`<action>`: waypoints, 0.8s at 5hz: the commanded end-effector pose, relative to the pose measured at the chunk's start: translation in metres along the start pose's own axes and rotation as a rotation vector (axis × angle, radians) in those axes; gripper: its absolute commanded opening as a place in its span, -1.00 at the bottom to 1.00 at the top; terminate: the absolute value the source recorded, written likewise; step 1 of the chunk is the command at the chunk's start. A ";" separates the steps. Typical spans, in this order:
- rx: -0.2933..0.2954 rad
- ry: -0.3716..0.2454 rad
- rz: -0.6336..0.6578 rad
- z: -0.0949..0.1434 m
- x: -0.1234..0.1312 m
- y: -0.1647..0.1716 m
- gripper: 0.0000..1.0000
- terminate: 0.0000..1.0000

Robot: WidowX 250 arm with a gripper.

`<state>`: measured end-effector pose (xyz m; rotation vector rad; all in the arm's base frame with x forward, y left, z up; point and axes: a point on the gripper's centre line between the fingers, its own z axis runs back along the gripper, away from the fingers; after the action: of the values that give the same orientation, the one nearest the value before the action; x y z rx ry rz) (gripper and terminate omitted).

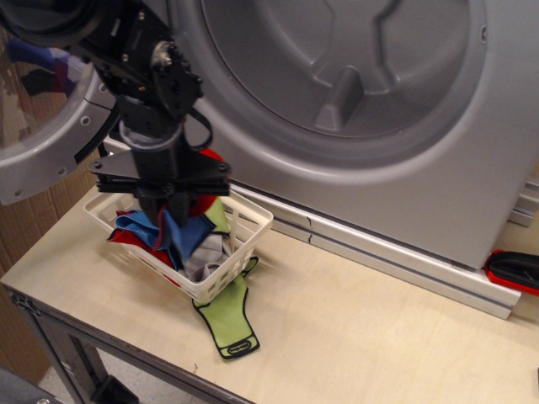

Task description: Take clothes out of laundry machine

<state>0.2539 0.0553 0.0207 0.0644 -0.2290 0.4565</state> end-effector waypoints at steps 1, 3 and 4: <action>-0.002 0.031 -0.013 -0.001 0.011 -0.007 1.00 -1.00; 0.033 0.044 -0.067 0.003 0.017 -0.017 1.00 -1.00; 0.039 0.046 -0.075 0.024 0.029 -0.025 1.00 -1.00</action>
<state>0.2793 0.0533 0.0240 0.1022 -0.0977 0.3846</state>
